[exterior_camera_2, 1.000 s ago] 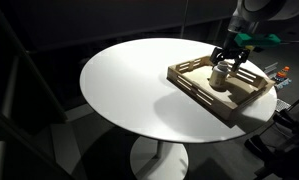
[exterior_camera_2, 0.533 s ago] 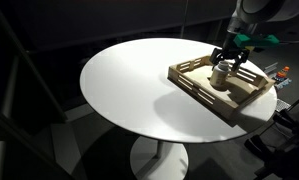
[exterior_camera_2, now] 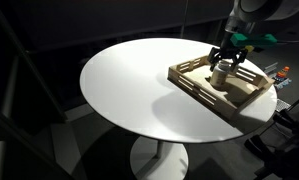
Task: Put the lid on the bottle
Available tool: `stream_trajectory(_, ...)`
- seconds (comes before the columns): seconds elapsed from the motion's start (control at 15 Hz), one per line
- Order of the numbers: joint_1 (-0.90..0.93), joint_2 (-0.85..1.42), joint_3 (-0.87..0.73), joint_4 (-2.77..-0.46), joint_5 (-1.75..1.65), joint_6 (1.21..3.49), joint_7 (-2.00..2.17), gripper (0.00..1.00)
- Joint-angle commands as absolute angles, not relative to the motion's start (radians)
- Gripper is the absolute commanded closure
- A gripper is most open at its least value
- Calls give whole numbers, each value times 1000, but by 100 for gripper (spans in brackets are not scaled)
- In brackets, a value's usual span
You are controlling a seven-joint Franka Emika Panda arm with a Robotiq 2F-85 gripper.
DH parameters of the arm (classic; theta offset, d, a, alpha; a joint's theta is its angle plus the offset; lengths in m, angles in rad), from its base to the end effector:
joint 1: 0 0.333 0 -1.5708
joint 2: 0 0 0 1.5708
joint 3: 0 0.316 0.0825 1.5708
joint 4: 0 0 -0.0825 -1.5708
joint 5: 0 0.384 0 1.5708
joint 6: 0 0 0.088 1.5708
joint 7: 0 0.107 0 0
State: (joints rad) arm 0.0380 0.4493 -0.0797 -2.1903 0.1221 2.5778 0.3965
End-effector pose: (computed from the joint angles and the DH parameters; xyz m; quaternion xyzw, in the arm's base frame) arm 0.5494 -0.0262 0.1734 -0.9637 0.2649 0.0313 0.0083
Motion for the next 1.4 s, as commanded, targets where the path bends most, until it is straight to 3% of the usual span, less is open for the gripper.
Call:
stream_trajectory(0.0,84,413,-117,-2189,106,2525,512,0)
stream_trajectory(0.53,145,410,-184,-2187,80,2519,811,0)
stream_trajectory(1.33,108,421,-149,-2186,103,2519,974,0)
